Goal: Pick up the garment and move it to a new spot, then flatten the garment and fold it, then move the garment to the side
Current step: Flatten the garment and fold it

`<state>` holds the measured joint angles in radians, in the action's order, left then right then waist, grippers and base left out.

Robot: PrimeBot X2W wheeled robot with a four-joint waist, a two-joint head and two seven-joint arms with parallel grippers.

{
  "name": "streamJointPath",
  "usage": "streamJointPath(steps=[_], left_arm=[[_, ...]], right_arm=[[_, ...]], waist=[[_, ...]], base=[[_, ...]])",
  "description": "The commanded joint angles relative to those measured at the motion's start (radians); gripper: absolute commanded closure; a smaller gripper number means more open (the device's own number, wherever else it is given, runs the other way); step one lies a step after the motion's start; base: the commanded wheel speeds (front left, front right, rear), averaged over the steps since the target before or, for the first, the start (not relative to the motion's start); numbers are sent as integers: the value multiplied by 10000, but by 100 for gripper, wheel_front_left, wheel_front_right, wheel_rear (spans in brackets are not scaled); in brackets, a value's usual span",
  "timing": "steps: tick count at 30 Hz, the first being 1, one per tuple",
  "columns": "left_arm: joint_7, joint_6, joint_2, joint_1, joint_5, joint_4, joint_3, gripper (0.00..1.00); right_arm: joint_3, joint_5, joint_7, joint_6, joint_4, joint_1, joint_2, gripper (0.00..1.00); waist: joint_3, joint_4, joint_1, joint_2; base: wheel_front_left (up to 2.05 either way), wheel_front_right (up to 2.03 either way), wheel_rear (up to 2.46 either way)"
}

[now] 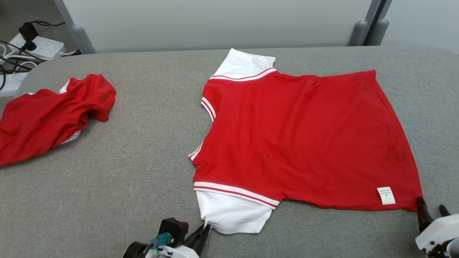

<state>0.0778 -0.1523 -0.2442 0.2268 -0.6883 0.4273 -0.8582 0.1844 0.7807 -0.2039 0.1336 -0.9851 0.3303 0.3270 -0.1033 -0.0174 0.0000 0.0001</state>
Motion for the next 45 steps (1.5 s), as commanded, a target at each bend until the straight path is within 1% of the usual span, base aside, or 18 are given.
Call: streamJointPath(steps=[1, 3, 4, 6, 7, 9, 13, 18, 22, 26, 29, 30, 35, 39, 45], left_arm=[[6, -72, -218, 117, -58, -263, 288, 100], [-9, -86, -260, 135, -53, -306, 285, 100], [-14, -93, -277, 143, -51, -325, 284, 100], [-22, -102, -311, 159, -50, -360, 282, 100], [-24, -110, -319, 162, -54, -377, 282, 100], [-34, -134, -325, 173, -61, -411, 282, 100], [-39, -174, -320, 175, -93, -455, 295, 100], [-34, -176, -308, 112, -228, -591, 342, 100], [-39, -199, -401, -64, -433, -878, 465, 100], [-74, -246, -575, -363, -750, -1514, 675, 100], [-133, -368, -812, -614, -937, -2218, 850, 100], [-223, -475, -990, -815, -1083, -2770, 968, 100], [-479, -763, -1462, -1353, -1385, -4226, 1192, 100], [-738, -1021, -1781, -1896, -1754, -5261, 1371, 100], [-1346, -1499, -2488, -2670, -2101, -6584, 1485, 100]], right_arm=[[293, 129, -71, -29, 94, 336, 220, 2], [413, 198, -51, -29, 12, 438, 187, 6], [468, 246, -31, -29, -34, 484, 162, 20], [582, 343, 17, -29, -130, 563, 130, 53], [636, 404, 54, -29, -174, 596, 112, 63], [753, 490, 102, -29, -252, 659, 122, 100], [900, 606, 97, -29, -324, 692, 177, 100], [1045, 673, -139, -29, -289, 571, 477, 100], [1095, 741, -303, -29, -55, 293, 701, 100], [1148, 812, -415, -29, 445, -56, 916, 100], [1221, 907, -456, -29, 1053, -415, 1070, 100], [1330, 1006, -453, -29, 1580, -747, 1205, 100], [1560, 1270, -79, -29, 2862, -1784, 1777, 100], [1487, 1437, 273, -29, 3728, -2552, 2185, 100], [1018, 1357, 750, -29, 4647, -3611, 2682, 100]], waist=[[-20, 23, 0, -1], [-44, 54, 0, -1], [-58, 69, 0, -1], [-91, 101, 0, -1], [-105, 113, 0, -1], [-151, 135, 0, -1], [-210, 148, 0, -1], [-227, 129, 0, -1], [-182, 58, 0, -1], [-166, -8, 0, -1], [-160, -25, 0, -1], [-151, -21, 0, -1], [-89, 16, 0, -1], [-20, 9, 0, -1], [76, 86, 0, -1]], base=[[0, 0, 0], [0, 0, 0], [0, 0, 0], [0, 0, 0], [0, 0, 0], [0, 0, 0], [0, 0, 0], [0, 0, 0], [0, 0, 0], [0, 0, 0], [0, 0, 0], [0, 0, 0], [0, 0, 0], [0, 0, 0], [0, 0, 0]])
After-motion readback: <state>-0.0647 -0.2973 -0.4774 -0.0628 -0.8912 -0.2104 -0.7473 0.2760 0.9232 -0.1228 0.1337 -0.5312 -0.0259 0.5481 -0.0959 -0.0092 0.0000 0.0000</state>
